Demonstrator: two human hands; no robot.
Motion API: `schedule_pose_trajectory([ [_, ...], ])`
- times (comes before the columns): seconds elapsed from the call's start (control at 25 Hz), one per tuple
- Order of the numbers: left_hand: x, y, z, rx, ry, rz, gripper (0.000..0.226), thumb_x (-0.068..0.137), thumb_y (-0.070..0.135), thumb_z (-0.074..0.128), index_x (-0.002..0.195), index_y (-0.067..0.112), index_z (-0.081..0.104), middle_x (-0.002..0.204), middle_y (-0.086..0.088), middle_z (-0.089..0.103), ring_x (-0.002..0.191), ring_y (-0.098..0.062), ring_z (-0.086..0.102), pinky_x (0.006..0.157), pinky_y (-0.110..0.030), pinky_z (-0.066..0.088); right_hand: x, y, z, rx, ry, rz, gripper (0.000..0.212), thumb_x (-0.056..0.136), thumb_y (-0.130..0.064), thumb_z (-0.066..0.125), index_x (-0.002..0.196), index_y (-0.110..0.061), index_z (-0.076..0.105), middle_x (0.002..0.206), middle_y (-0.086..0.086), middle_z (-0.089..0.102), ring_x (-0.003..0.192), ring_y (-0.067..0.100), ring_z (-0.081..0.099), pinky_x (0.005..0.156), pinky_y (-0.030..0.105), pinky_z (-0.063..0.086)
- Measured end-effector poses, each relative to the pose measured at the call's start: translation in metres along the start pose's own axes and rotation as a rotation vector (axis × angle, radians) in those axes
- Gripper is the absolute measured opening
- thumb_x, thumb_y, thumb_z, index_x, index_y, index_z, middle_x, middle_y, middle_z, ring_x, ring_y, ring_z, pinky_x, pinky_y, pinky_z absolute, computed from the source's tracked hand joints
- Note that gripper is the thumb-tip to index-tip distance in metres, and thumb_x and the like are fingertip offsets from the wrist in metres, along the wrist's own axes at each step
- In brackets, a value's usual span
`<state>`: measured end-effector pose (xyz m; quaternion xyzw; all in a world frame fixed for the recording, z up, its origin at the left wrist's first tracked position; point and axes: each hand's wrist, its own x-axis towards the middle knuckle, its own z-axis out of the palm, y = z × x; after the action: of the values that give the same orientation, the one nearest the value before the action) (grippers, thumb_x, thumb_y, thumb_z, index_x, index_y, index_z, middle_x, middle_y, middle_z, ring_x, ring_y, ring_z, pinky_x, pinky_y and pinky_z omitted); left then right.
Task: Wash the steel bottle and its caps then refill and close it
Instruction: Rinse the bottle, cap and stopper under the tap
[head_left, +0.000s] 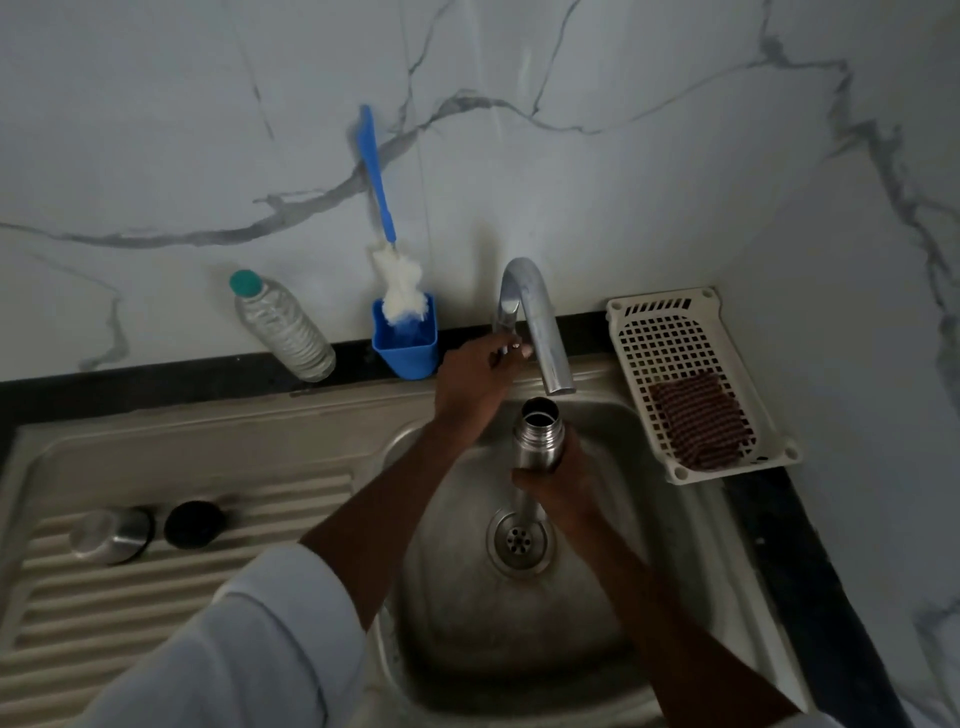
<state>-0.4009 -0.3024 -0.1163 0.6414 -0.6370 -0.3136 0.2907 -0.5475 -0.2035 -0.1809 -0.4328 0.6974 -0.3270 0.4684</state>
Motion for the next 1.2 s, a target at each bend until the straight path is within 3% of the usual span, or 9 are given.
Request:
schedule_pose_trajectory([
  [0.08,0.001,-0.002,0.01,-0.024,0.088,0.029,0.023,0.101,0.029,0.065,0.095,0.01,0.076,0.08,-0.003,0.072,0.07,-0.006,0.062,0.06,-0.017,0.032,0.007,0.004,0.002,0.014,-0.009,0.006,0.078,0.055,-0.012,0.089,0.122,-0.036,0.056,0.103,-0.01,0.072,0.093,0.01,0.069,0.08,0.039,0.058],
  [0.2,-0.002,-0.009,0.018,-0.197,0.14,0.005,0.017,0.101,0.019,0.066,0.089,0.011,0.075,0.066,0.014,0.062,0.06,0.008,0.057,0.059,-0.011,0.036,0.015,0.013,0.004,0.038,-0.014,0.011,0.081,0.051,-0.02,0.087,0.124,-0.036,0.057,0.106,-0.007,0.072,0.095,0.014,0.071,0.082,0.044,0.059],
  [0.36,-0.004,-0.014,0.025,-0.319,0.18,-0.002,0.018,0.102,0.022,0.065,0.093,0.015,0.078,0.075,0.011,0.069,0.064,0.007,0.061,0.065,-0.016,0.043,0.01,0.023,0.009,0.067,-0.013,0.021,0.074,0.052,-0.022,0.087,0.121,-0.029,0.061,0.105,-0.003,0.073,0.095,0.016,0.072,0.085,0.049,0.06],
  [0.6,0.0,-0.022,0.029,-0.327,0.165,-0.018,0.017,0.103,0.026,0.065,0.102,0.018,0.08,0.086,0.01,0.077,0.079,0.006,0.07,0.073,-0.023,0.054,0.001,0.031,0.015,0.086,-0.022,0.015,0.075,0.055,-0.013,0.089,0.12,-0.035,0.057,0.108,-0.005,0.071,0.098,0.015,0.069,0.086,0.05,0.06],
  [0.72,0.001,-0.023,0.03,-0.334,0.166,-0.028,0.016,0.102,0.022,0.065,0.097,0.02,0.08,0.078,0.014,0.072,0.071,0.01,0.065,0.069,-0.02,0.05,-0.002,0.033,0.017,0.079,-0.033,0.016,0.077,0.054,-0.015,0.089,0.121,-0.037,0.057,0.109,-0.007,0.071,0.099,0.015,0.069,0.087,0.05,0.06],
  [0.92,0.002,-0.025,0.025,-0.324,0.131,0.019,0.017,0.104,0.023,0.064,0.103,0.018,0.08,0.083,0.013,0.074,0.077,0.009,0.069,0.072,-0.017,0.053,-0.002,0.03,0.017,0.073,-0.058,0.018,0.077,0.06,-0.006,0.091,0.118,-0.043,0.056,0.109,-0.011,0.07,0.101,0.01,0.067,0.089,0.044,0.059],
  [1.12,0.0,-0.024,0.025,-0.345,0.126,0.016,0.016,0.104,0.023,0.064,0.108,0.019,0.079,0.09,0.012,0.076,0.084,0.005,0.072,0.081,-0.038,0.062,-0.001,0.032,0.015,0.087,-0.062,0.027,0.08,0.056,-0.011,0.092,0.123,-0.039,0.057,0.112,-0.008,0.071,0.103,0.013,0.068,0.091,0.051,0.059],
  [1.2,-0.004,-0.02,0.02,-0.333,0.081,0.025,0.019,0.104,0.026,0.063,0.117,0.019,0.075,0.097,0.013,0.074,0.087,0.005,0.069,0.086,-0.04,0.06,0.001,0.033,0.015,0.088,-0.07,0.022,0.081,0.054,-0.015,0.091,0.122,-0.041,0.057,0.112,-0.008,0.072,0.104,0.014,0.069,0.091,0.051,0.059],
])
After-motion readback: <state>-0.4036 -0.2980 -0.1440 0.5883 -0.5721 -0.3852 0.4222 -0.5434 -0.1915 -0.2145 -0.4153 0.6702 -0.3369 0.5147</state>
